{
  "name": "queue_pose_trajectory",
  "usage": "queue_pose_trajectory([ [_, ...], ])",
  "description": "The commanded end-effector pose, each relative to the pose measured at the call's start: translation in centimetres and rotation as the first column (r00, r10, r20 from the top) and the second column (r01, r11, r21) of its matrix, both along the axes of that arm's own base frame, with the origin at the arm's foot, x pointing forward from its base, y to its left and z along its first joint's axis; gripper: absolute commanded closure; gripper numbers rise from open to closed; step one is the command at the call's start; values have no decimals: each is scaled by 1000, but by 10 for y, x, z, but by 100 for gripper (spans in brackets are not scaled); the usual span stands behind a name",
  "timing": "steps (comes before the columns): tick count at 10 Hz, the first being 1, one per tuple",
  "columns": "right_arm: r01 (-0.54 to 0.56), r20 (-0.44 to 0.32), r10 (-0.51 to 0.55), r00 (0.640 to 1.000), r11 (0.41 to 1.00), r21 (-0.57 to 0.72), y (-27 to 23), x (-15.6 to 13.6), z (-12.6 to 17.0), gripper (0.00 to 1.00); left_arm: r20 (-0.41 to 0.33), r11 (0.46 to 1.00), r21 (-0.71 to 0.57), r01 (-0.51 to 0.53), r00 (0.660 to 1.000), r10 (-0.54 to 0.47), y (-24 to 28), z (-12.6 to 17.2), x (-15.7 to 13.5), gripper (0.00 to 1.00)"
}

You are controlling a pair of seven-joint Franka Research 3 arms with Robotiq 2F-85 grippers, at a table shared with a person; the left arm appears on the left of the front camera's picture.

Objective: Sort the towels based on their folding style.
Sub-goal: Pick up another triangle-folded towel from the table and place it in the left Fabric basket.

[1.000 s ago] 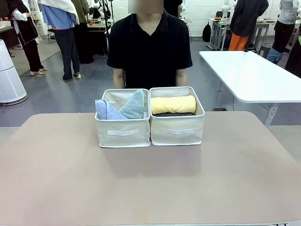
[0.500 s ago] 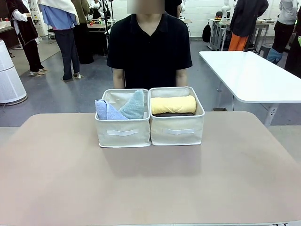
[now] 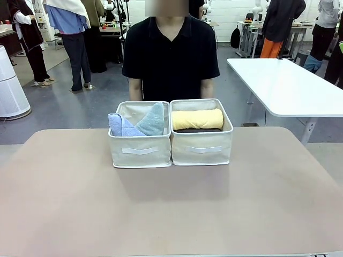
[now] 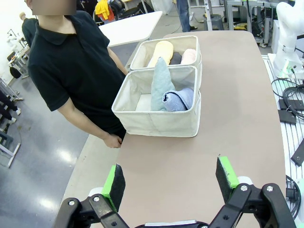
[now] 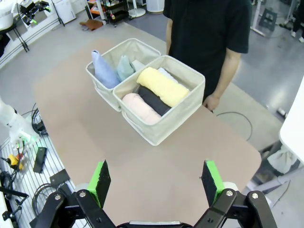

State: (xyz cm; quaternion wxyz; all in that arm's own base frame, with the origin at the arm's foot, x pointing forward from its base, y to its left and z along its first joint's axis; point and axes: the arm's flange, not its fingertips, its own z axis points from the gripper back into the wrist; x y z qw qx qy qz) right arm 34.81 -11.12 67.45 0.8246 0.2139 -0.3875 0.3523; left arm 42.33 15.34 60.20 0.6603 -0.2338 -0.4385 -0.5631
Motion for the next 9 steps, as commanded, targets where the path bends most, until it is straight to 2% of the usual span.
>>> queue_pose_trajectory([
  [1, 2, -4, -2, 1000, 1000, 2, 0, 1, -1, 0, 6, 1000, -9, 7, 1000, -7, -1, 1, -2, 0],
  [9, 2, -4, -2, 1000, 1000, 2, 0, 1, -1, 0, 6, 1000, -9, 7, 1000, -7, -1, 1, -2, 0],
])
